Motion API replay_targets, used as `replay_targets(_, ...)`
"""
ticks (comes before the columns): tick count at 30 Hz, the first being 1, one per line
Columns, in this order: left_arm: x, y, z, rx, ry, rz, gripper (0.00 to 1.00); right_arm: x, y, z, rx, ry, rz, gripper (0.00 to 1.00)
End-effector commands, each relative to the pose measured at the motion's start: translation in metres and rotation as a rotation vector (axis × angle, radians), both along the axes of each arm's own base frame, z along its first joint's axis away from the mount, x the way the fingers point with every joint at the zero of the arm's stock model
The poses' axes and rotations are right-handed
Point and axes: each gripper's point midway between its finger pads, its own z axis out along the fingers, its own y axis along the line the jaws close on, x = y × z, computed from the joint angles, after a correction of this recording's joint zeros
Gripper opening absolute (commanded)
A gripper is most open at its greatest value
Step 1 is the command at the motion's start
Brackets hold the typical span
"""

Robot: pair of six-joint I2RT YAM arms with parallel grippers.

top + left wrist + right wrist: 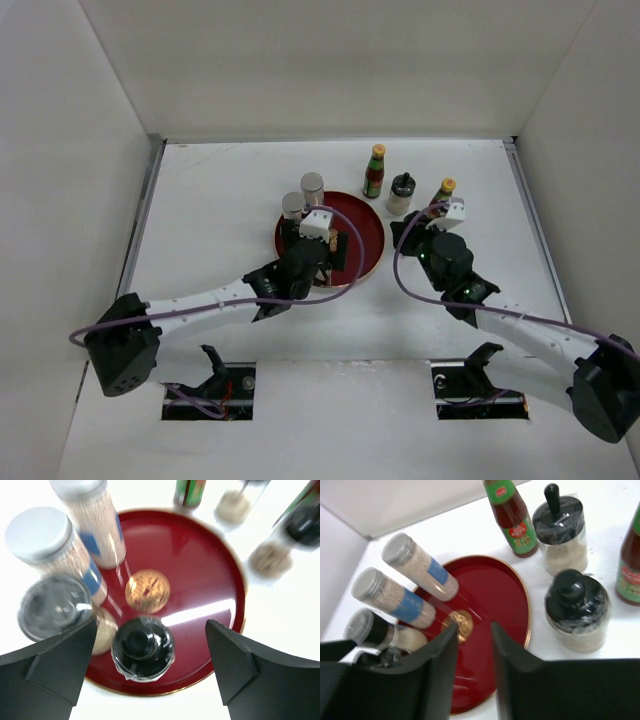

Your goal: Organize the condiment bottles

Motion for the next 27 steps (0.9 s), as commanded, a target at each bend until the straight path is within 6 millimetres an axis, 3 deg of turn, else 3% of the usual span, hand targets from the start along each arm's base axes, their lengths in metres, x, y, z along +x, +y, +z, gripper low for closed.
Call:
replay_targets(1,0.006,-0.003,0.081,-0.18,-0.164,-0.002,0.88,0.014,0.006,0.043,0.01,-0.048,-0.017,0.3)
replay_targets(4,0.006,0.013,0.11,-0.281,-0.235,0.026,0.69,0.027,0.014,0.049,-0.025,-0.028,-0.019,0.25)
replay_targets(7,0.007,0.04,0.109,-0.374,-0.254,0.098,0.4,0.046,0.022,0.051,-0.088,0.0,-0.021,0.31)
replay_targets(10,0.012,0.08,0.091,-0.445,-0.238,0.216,0.27,0.074,0.026,0.051,-0.192,0.02,-0.035,0.6)
replay_targets(12,0.013,0.108,0.076,-0.489,-0.223,0.293,0.25,0.094,0.025,0.049,-0.245,0.036,-0.051,0.8)
replay_targets(15,0.011,0.143,0.052,-0.539,-0.199,0.391,0.27,0.126,0.02,0.054,-0.281,0.046,-0.089,0.92)
replay_targets(21,0.016,0.183,0.016,-0.564,-0.172,0.484,0.29,0.178,0.016,0.057,-0.336,0.06,-0.131,0.95)
replay_targets(27,0.016,0.181,0.0,-0.607,-0.148,0.458,0.31,0.213,0.023,0.04,-0.394,0.093,-0.134,0.89)
